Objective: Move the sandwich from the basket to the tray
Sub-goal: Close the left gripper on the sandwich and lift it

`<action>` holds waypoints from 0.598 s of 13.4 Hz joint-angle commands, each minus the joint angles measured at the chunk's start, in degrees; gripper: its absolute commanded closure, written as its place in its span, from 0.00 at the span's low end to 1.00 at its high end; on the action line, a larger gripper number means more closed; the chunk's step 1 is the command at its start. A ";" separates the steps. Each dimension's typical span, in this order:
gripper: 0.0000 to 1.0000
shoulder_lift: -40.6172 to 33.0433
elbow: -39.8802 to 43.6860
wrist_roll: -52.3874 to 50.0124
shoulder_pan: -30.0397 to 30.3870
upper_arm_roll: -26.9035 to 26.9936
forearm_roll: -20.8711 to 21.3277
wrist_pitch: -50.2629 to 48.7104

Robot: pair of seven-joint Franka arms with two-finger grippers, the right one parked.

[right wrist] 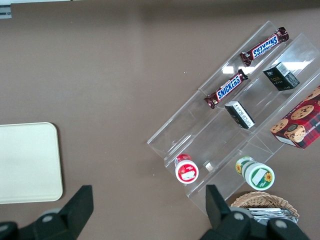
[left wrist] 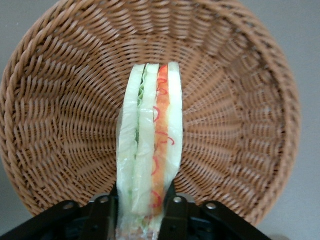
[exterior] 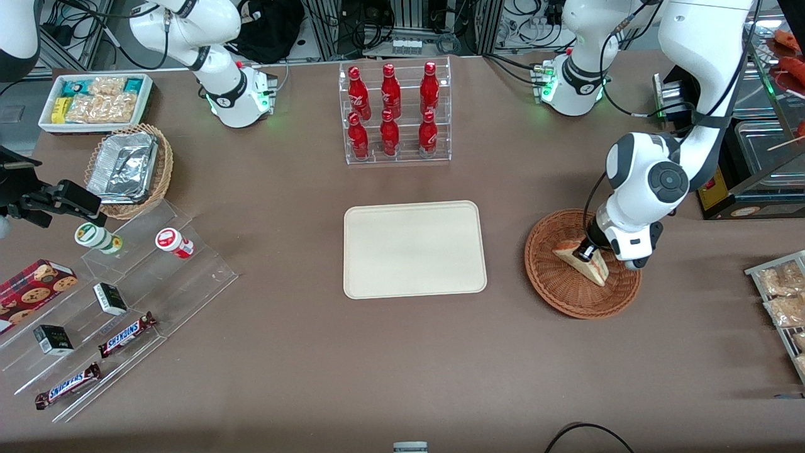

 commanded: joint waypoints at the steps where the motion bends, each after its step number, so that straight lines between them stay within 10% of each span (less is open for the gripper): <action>1: 0.90 -3.24 5.01 -0.09 -0.20 -0.39 0.57 -7.95; 8: 0.89 0.70 32.02 0.97 -13.35 -0.57 0.84 -38.32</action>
